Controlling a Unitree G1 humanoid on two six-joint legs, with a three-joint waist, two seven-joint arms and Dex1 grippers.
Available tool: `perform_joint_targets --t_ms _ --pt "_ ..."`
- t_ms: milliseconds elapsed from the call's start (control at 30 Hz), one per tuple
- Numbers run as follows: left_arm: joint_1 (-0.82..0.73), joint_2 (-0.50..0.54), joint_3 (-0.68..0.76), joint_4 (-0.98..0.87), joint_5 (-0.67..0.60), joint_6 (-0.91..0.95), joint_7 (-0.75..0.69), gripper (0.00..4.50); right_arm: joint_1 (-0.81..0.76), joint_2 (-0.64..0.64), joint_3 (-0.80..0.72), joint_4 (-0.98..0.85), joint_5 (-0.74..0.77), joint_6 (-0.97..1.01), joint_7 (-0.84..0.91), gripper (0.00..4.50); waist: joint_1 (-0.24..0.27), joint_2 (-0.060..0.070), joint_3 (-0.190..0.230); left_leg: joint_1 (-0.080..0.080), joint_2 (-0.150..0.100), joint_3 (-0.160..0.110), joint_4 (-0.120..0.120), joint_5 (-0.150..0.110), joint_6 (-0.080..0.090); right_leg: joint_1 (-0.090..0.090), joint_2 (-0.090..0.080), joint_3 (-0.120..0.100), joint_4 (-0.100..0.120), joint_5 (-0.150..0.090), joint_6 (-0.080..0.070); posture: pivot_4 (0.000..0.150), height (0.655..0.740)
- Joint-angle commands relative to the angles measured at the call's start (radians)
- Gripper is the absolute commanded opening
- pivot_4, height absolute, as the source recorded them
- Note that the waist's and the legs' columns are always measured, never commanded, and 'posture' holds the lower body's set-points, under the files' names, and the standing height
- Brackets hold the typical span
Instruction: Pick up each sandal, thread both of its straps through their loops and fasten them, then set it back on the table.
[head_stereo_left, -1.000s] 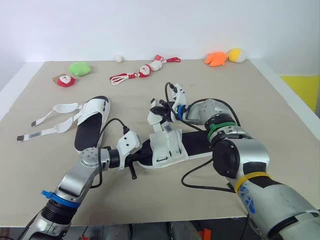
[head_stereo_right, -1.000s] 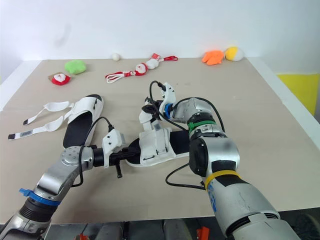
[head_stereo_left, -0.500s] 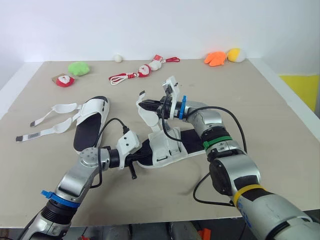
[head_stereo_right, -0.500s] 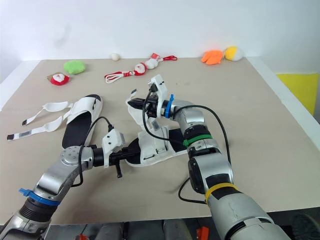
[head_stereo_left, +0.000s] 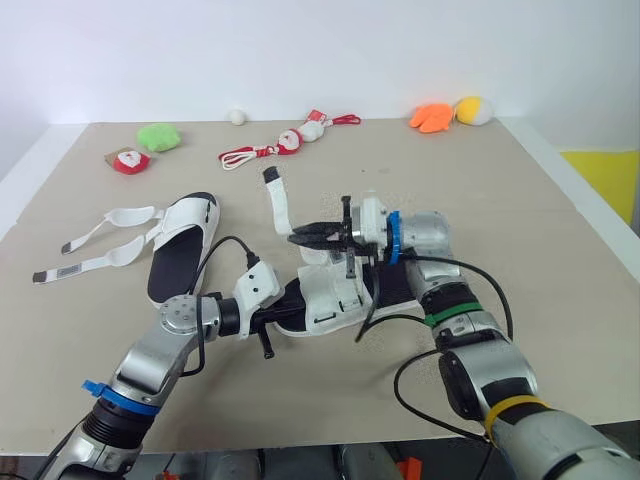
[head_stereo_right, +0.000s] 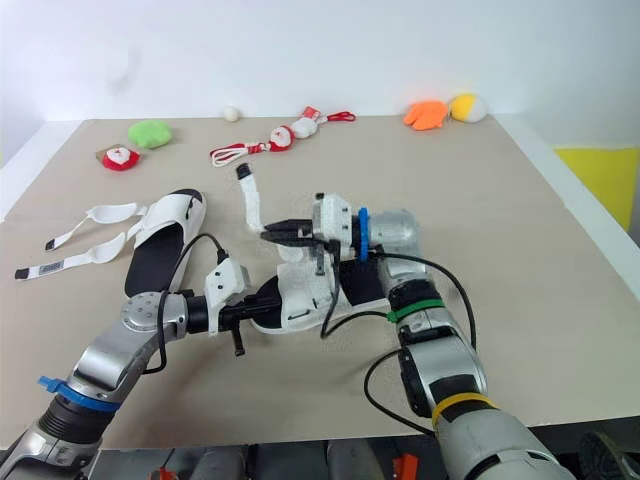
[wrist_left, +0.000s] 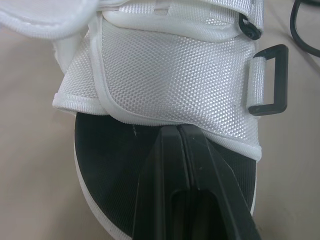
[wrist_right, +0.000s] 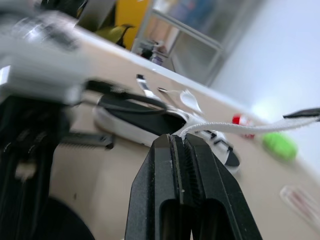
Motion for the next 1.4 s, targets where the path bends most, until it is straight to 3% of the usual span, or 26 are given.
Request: perform_joint_targets --t_ms 33,100,200,633,733,767,1000,1133,1200,1333,1400 --pt "0.031 0.023 -0.033 0.032 0.02 0.032 -0.011 0.0 0.013 -0.028 0.061 -0.024 0.049 -0.374 0.116 0.04 0.0 0.0 0.0 0.0 0.0 0.0 0.0 0.0 0.0 0.0 0.0 0.0 0.0 0.0 0.0 0.15 0.74" --pt "0.026 0.021 -0.037 0.038 0.021 0.03 -0.014 0.0 0.007 -0.058 0.154 0.003 0.085 -0.589 0.156 0.04 0.0 0.0 0.0 0.001 0.0 0.0 0.0 0.0 0.0 0.001 0.0 0.0 0.0 0.0 0.0 0.15 0.74" --pt "0.016 0.018 -0.041 0.046 0.022 0.03 -0.016 0.0 -0.03 -0.128 0.322 0.051 0.042 -0.899 0.053 0.04 0.0 0.0 0.0 0.001 0.0 0.0 -0.001 0.0 0.0 0.001 0.0 0.0 0.0 -0.001 -0.001 0.15 0.74" --pt "0.014 0.018 -0.042 0.05 0.027 0.028 -0.024 0.0 -0.041 -0.201 0.438 -0.102 0.075 -0.919 -0.007 0.04 0.011 0.0 0.0 0.003 0.0 -0.001 -0.002 0.0 0.0 0.002 0.0 -0.001 0.002 -0.003 -0.006 0.15 0.74" --pt "0.014 0.016 -0.043 0.05 0.027 0.029 -0.023 0.0 -0.05 -0.218 0.461 -0.087 0.09 -0.919 -0.039 0.98 0.011 0.0 0.0 0.004 0.0 -0.001 -0.002 0.0 0.0 0.002 0.0 -0.001 0.002 -0.004 -0.006 0.15 0.74" --pt "0.014 0.015 -0.044 0.05 0.027 0.029 -0.023 0.0 -0.054 -0.224 0.47 -0.079 0.095 -0.919 -0.053 1.55 0.011 0.0 0.0 0.004 0.0 -0.002 -0.002 0.0 0.0 0.002 0.0 -0.002 0.003 -0.004 -0.006 0.15 0.74" --pt "0.016 0.014 -0.047 0.05 0.026 0.028 -0.021 0.0 -0.06 -0.313 0.517 -0.14 0.147 -0.919 -0.125 4.48 0.011 0.001 0.0 0.007 0.001 -0.002 -0.002 0.0 0.0 0.004 0.0 -0.002 0.004 -0.005 -0.011 0.15 0.74" --pt "0.019 0.016 -0.048 0.047 0.026 0.028 -0.023 0.0 -0.029 -0.424 0.603 -0.163 0.193 -0.919 -0.222 4.48 0.011 0.001 0.0 0.008 0.001 -0.002 -0.002 0.0 0.0 0.005 0.0 -0.002 0.004 -0.006 -0.012 0.15 0.74" --pt "0.02 0.017 -0.048 0.046 0.025 0.027 -0.024 0.0 0.033 -0.481 0.618 -0.239 0.276 -0.742 -0.229 4.48 0.012 0.0 0.0 0.008 0.001 -0.002 -0.002 0.0 0.0 0.005 0.0 -0.002 0.004 -0.007 -0.013 0.15 0.74" --pt "0.022 0.012 -0.054 0.047 0.023 0.027 -0.026 0.0 0.235 -0.662 0.588 -0.591 0.48 -0.038 -0.271 4.48 0.02 0.001 0.0 0.008 0.0 -0.003 -0.002 0.0 0.0 0.006 -0.001 -0.002 0.005 -0.008 -0.013 0.15 0.74" --pt "0.024 0.011 -0.057 0.047 0.023 0.026 -0.028 0.0 0.305 -0.794 0.573 -0.817 0.668 0.384 -0.327 4.48 0.025 0.004 -0.001 0.007 -0.001 -0.003 -0.002 0.0 0.0 0.005 -0.001 -0.002 0.005 -0.008 -0.014 0.15 0.74"
